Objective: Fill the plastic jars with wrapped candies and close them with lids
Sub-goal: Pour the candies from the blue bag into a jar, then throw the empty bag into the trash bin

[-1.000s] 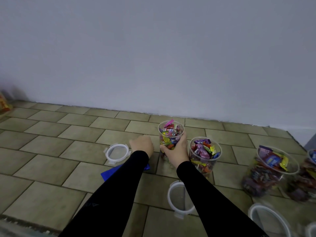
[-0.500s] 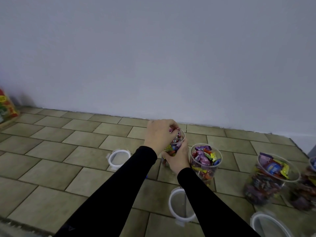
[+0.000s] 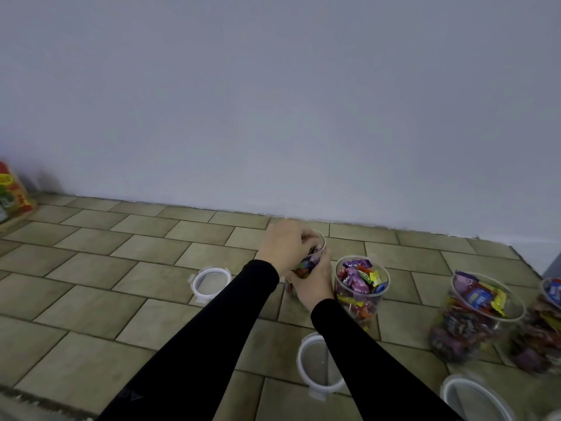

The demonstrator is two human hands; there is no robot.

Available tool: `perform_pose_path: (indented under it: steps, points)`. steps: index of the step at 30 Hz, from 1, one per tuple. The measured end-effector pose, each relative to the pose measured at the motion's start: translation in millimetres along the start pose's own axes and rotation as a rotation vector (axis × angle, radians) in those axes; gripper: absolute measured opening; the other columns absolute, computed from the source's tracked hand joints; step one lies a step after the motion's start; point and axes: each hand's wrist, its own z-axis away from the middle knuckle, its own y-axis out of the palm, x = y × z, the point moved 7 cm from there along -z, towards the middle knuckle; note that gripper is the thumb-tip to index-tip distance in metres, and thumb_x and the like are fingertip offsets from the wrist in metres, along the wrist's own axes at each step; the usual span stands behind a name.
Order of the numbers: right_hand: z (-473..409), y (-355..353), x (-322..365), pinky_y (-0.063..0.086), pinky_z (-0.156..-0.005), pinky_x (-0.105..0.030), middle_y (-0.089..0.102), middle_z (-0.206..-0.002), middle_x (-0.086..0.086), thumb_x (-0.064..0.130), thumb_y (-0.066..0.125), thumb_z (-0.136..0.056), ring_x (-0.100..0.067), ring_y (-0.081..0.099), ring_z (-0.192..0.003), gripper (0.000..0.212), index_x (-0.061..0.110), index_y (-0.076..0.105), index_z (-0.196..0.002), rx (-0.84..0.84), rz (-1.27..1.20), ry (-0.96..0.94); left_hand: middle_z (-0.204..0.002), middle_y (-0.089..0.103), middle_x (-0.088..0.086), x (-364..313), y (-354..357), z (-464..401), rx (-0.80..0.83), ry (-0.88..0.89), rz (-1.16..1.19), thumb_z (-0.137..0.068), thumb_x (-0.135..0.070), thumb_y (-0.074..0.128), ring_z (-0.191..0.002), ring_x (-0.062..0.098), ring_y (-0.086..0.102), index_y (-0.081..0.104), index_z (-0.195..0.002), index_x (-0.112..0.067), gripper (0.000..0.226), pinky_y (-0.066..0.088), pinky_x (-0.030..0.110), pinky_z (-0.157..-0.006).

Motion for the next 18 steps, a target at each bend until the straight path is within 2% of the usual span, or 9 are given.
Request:
perform_pose_path:
  steps: [2, 4, 7, 12, 15, 18]
  points:
    - [6, 1, -6, 0.039, -0.106, -0.048, 0.037, -0.140, -0.009, 0.027, 0.084, -0.068, -0.029, 0.042, -0.129, 0.110, 0.019, 0.008, -0.147, 0.012, 0.025, 0.055, -0.097, 0.072, -0.007, 4, -8, 7, -0.057, -0.008, 0.089, -0.092, -0.035, 0.055, -0.095, 0.012, 0.061, 0.074, -0.101, -0.027, 0.022, 0.045, 0.027, -0.079]
    - [14, 4, -11, 0.033, -0.110, -0.049, 0.018, -0.154, -0.011, 0.040, 0.082, -0.068, -0.031, 0.027, -0.140, 0.124, 0.017, -0.008, -0.150, 0.024, 0.115, 0.109, -0.104, 0.070, -0.007, 11, -17, 18, -0.111, -0.023, 0.141, -0.094, -0.033, 0.054, -0.100, 0.013, 0.059, 0.072, -0.105, -0.024, 0.023, 0.045, 0.031, -0.088]
    - [27, 9, -16, 0.021, -0.117, -0.042, 0.001, -0.159, -0.012, 0.036, 0.075, -0.078, -0.028, 0.009, -0.147, 0.118, 0.006, -0.014, -0.149, 0.071, 0.167, 0.172, -0.107, 0.067, -0.006, 32, -25, 37, -0.145, -0.097, 0.178, -0.094, -0.035, 0.054, -0.103, 0.013, 0.056, 0.069, -0.107, -0.024, 0.023, 0.043, 0.029, -0.089]
    - [56, 19, -19, 0.027, -0.107, -0.024, 0.022, -0.153, -0.015, 0.020, 0.064, -0.087, -0.026, 0.030, -0.138, 0.081, 0.004, 0.017, -0.151, 0.096, 0.128, 0.168, -0.097, 0.060, -0.006, 90, -22, 83, -0.056, -0.350, 0.065, -0.093, -0.040, 0.052, -0.092, 0.014, 0.057, 0.066, -0.102, -0.024, 0.024, 0.045, 0.030, -0.081]
    - [68, 34, -16, 0.029, -0.109, -0.030, 0.031, -0.150, -0.011, 0.018, 0.062, -0.087, -0.025, 0.034, -0.136, 0.068, 0.010, 0.031, -0.147, 0.104, 0.024, 0.176, -0.098, 0.060, 0.001, 120, -19, 111, 0.033, -0.506, 0.004, -0.093, -0.040, 0.049, -0.089, 0.020, 0.059, 0.064, -0.100, -0.019, 0.026, 0.049, 0.033, -0.079]
    - [69, 53, -10, 0.037, -0.103, -0.031, 0.049, -0.137, -0.011, 0.027, 0.059, -0.089, -0.024, 0.047, -0.124, 0.046, 0.011, 0.052, -0.132, 0.131, 0.075, 0.167, -0.104, 0.065, 0.008, 148, -13, 140, 0.074, -0.678, -0.081, -0.092, -0.030, 0.049, -0.088, 0.024, 0.061, 0.063, -0.104, -0.015, 0.024, 0.049, 0.031, -0.076]
